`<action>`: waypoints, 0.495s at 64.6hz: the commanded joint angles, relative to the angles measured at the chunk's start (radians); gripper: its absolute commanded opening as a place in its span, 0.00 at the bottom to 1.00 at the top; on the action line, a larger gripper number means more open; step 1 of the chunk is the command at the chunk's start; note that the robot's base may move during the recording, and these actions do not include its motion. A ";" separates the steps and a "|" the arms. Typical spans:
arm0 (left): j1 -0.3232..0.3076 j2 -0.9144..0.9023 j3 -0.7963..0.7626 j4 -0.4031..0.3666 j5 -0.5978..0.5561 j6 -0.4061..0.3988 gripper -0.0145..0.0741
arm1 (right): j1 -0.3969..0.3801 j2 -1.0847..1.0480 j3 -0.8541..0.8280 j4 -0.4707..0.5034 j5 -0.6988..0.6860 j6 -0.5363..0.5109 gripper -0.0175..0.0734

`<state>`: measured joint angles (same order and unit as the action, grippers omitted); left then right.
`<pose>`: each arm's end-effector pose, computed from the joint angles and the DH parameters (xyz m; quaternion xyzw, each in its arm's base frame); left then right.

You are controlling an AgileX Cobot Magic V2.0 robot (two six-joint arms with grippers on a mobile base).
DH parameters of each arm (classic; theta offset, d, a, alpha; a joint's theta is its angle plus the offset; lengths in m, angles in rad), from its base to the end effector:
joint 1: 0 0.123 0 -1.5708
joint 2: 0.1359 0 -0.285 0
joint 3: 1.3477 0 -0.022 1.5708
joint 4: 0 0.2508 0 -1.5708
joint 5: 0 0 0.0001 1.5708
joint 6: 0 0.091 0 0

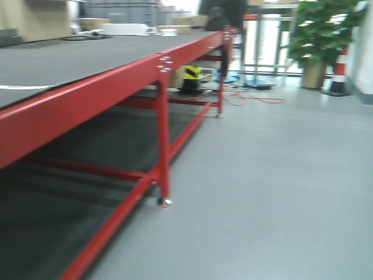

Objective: Place valve from conveyor to right shelf box
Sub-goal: 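Drive the base to the shelf of blue bins, holding both valves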

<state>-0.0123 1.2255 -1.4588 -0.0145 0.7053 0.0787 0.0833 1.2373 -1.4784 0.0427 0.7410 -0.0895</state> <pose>0.2561 -0.0040 0.4674 0.0358 0.8285 0.0116 0.5588 0.2566 0.0241 0.4676 -0.0669 0.8341 0.0190 0.5472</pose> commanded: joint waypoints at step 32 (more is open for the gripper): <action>0.000 -0.015 -0.013 -0.008 -0.048 -0.005 0.04 | -0.002 -0.012 -0.018 -0.007 -0.070 -0.007 0.02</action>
<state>-0.0123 1.2255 -1.4588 -0.0145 0.7053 0.0787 0.0833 1.2373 -1.4784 0.0427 0.7410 -0.0895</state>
